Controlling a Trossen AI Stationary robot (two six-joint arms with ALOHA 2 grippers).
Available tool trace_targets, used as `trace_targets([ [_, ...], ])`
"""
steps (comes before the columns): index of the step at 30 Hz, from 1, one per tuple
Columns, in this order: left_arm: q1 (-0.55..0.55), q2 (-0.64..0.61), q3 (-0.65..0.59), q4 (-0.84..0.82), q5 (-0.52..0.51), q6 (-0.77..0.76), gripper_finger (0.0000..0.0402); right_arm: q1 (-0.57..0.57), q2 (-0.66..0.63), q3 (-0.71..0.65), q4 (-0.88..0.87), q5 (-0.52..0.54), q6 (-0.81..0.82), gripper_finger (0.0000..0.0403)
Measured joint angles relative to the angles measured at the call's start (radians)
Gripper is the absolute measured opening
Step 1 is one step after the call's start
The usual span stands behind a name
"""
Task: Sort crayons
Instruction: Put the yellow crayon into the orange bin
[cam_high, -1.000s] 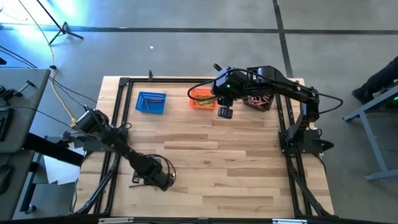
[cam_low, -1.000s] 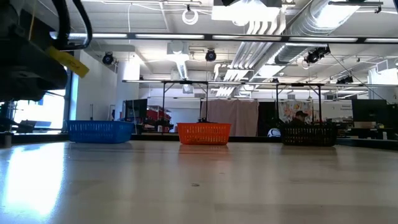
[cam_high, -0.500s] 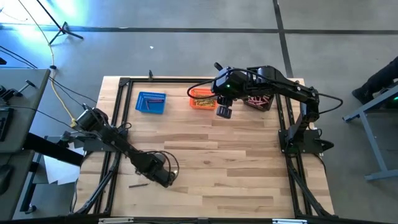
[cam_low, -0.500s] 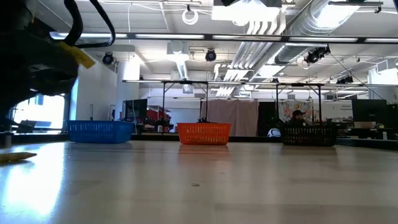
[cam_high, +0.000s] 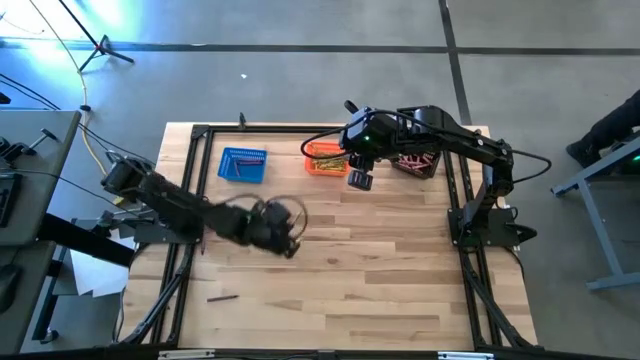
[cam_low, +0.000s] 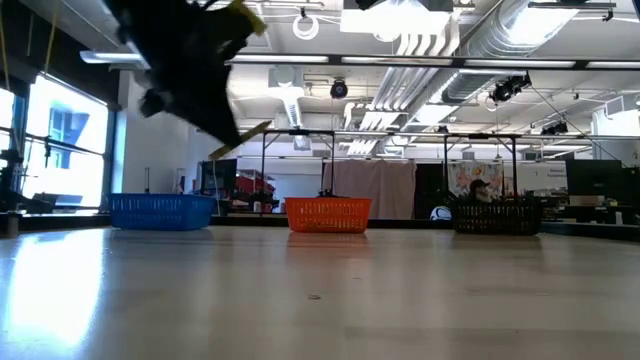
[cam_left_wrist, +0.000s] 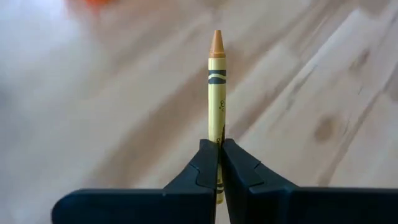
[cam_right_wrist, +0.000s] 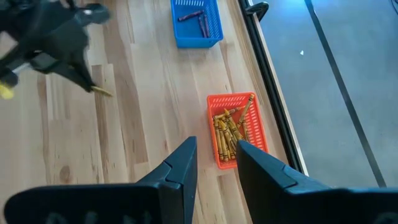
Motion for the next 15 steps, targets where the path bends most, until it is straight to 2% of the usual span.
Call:
trace_targets([
  [3, 0.095, -0.041, 0.0, 0.077, -0.003, 0.204, 0.0, 0.0, 0.0, 0.0, 0.001, 0.0, 0.0, 0.0099],
  [9, 0.253, -0.085, 0.002, 0.311, 0.005, 0.507, 0.0, 0.0, 0.001, 0.0, 0.001, 0.0, 0.0, 0.0099],
  [15, 0.34, -0.089, 0.003, 0.604, 0.028, 0.758, 0.0, 0.0, 0.001, 0.0, 0.002, 0.0, 0.0, 0.0099],
])
